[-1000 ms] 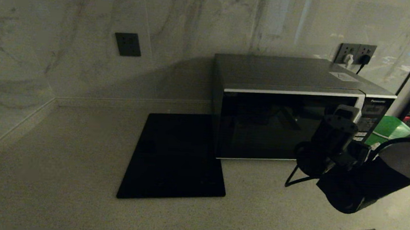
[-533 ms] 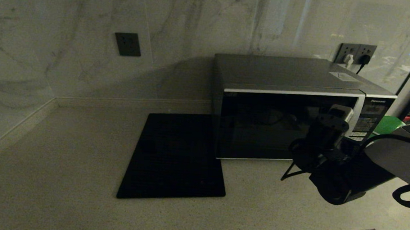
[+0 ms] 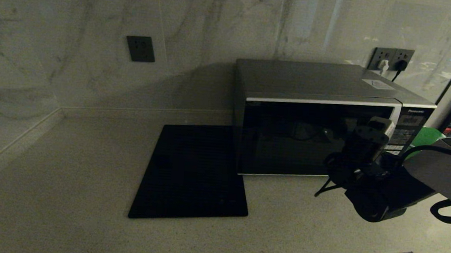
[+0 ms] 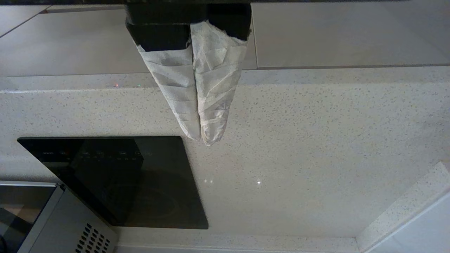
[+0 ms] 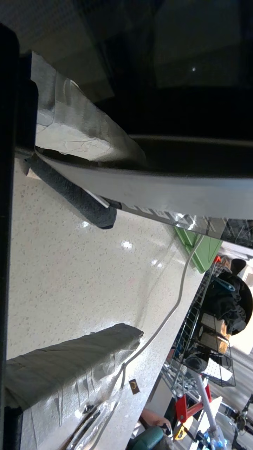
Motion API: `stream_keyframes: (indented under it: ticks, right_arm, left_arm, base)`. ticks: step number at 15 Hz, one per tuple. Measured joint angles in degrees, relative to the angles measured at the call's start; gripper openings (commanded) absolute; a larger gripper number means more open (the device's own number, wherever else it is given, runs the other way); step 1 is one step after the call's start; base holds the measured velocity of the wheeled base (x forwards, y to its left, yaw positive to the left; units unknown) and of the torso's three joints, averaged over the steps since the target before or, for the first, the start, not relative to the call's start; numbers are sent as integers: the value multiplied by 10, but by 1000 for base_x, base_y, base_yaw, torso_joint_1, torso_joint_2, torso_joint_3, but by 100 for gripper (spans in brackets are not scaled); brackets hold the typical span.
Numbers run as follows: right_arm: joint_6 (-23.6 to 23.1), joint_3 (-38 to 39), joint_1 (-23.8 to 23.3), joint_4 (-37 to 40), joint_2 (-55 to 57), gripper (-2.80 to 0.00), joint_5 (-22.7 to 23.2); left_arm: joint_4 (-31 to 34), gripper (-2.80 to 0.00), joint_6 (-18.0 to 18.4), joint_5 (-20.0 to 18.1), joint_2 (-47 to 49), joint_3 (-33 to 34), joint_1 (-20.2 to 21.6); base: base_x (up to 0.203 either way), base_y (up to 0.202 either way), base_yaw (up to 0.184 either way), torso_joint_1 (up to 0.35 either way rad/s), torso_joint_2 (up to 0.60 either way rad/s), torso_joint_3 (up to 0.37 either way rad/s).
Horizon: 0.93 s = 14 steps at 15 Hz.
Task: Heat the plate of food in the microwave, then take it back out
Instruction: Open the microwave oven
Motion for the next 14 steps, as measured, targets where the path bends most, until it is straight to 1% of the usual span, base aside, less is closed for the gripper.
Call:
stream_keyframes:
  ticks: [6, 7, 14]
  right_arm:
    - [-5, 6, -6, 0, -1, 0, -4]
    - [-5, 6, -6, 0, -1, -280, -4]
    - [-5, 1, -5, 1, 0, -280, 0]
  left_arm:
    - [0, -280, 0, 0, 0, 0, 0]
    - [0, -280, 0, 0, 0, 0, 0]
    - [0, -280, 0, 0, 0, 0, 0]
  base:
    - [0, 0, 0, 0, 0, 0]
    - [0, 0, 0, 0, 0, 0]
    - [0, 0, 0, 0, 0, 0]
